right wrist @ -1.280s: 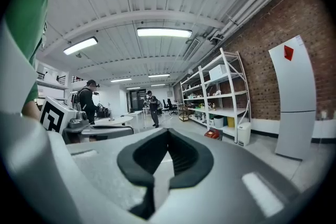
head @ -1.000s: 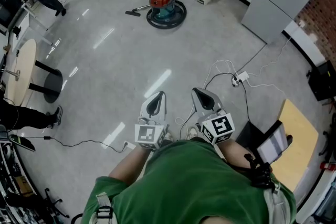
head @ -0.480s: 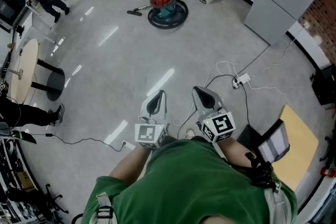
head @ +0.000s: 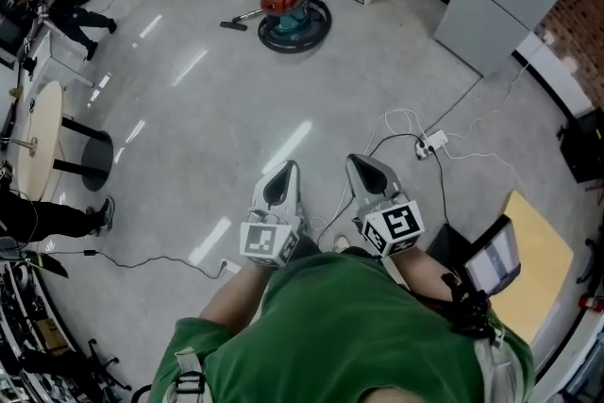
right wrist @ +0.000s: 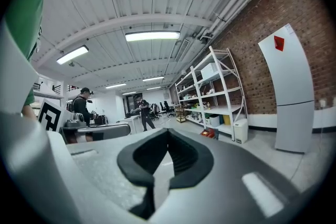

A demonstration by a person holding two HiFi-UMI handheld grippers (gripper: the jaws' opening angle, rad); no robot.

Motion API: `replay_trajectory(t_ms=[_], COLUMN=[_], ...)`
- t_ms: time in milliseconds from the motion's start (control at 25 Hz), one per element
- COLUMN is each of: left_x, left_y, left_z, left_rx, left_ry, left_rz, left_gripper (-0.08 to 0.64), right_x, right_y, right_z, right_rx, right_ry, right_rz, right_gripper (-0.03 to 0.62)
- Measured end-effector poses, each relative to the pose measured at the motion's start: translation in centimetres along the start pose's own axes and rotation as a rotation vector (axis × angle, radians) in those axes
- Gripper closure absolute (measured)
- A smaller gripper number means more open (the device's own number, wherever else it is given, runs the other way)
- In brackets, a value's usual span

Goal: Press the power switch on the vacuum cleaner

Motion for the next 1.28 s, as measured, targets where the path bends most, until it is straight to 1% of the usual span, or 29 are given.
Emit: replay_trajectory(t_ms=[280, 440, 520, 680, 880, 1080, 1160, 1280], left_x=[5.3, 9.9, 12.2, 17.1, 22.1, 25.3, 26.4, 27.4], left_y=[-2.5, -3.9, -4.5, -5.6, -6.3, -6.5, -6.8, -7.5], left_z=[0.3, 1.2, 1.5, 1.5, 2.6, 2.8, 2.3, 2.3], left_rx=[-0.01, -0.017, -0.006, -0.002, -0.021, -0.025, -0.037, -0.034], left_ry=[0.036, 0.042, 0.043, 0.041, 0.05, 0.057, 0.042, 0.032], left_rz=[-0.039, -0.061, -0.074, -0.102, -0.164, -0.158, -0.154, -0.135], left_gripper=[0.555, 0.555, 0.555, 0.555, 0.554, 0.554, 0.554, 0.554], right_x=[0.6, 1.9, 2.8, 4.7, 7.2, 8.1, 8.1, 7.6], right_y=[-5.0, -9.3, -11.3, -15.5, -20.0, -23.1, -24.2, -25.5], right_z=[0.9, 2.2, 2.6, 3.4, 4.1, 5.1, 5.4, 5.7], right_rx=[0.002, -0.006, -0.007, -0.017, -0.04, -0.046, -0.05, -0.049], right_ry=[0.01, 0.032, 0.041, 0.061, 0.086, 0.094, 0.1, 0.109], right_rz=[-0.046, -0.071, -0.083, -0.106, -0.133, -0.151, -0.154, -0.16], right_gripper=[0.589, 0.591, 0.591, 0.591, 0.591, 0.591, 0.591, 0.591])
Point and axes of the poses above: the fingertips, and each gripper's own axes: y backward along the fingers, x to its left, z out of its top, the point moved 10 cm from there along y, backward along the fingers, and after that the axes turned 12 degrees about -z, right-handed, at the moved point
